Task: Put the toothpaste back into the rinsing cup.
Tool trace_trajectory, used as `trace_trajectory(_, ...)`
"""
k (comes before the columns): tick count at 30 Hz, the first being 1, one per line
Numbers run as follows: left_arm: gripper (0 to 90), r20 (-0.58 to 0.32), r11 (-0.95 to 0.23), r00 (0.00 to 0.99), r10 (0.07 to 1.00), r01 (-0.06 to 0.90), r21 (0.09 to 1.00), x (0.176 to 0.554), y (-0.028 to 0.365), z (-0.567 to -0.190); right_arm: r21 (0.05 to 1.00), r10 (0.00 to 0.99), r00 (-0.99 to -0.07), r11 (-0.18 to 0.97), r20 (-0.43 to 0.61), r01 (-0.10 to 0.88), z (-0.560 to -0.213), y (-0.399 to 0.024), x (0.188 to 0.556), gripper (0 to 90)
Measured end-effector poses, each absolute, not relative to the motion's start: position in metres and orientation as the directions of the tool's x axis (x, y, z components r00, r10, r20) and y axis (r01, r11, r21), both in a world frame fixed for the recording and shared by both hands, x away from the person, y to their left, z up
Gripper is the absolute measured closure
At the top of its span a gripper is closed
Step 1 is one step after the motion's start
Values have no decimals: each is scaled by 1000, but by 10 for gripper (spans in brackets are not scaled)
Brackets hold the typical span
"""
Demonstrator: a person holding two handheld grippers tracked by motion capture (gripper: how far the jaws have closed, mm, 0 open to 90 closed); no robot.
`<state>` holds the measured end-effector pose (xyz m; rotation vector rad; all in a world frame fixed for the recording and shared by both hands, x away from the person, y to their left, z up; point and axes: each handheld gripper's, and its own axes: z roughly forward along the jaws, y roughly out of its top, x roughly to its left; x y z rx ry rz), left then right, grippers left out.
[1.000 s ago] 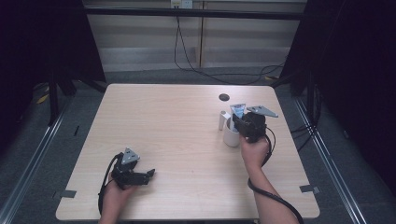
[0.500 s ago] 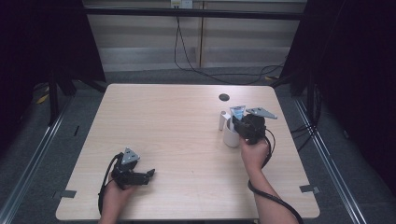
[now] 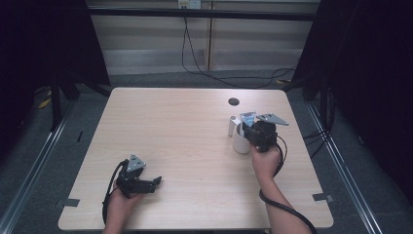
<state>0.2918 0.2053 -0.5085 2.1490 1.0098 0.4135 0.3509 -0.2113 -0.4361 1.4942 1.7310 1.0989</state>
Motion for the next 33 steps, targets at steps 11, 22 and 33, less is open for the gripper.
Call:
trace_trajectory(11,144,-14,-438,643,766,537,721,292,205,-509,872,979,-191,28,76,488,-441,-211,349,658)
trace_trajectory(22,145,-12,-439,643,766,537,721,292,205,-509,877,979,-186,21,79,480,-443,-212,347,650)
trace_trajectory(33,144,-13,-438,643,766,537,721,292,205,-509,877,979,-189,28,71,480,-443,-213,347,642)
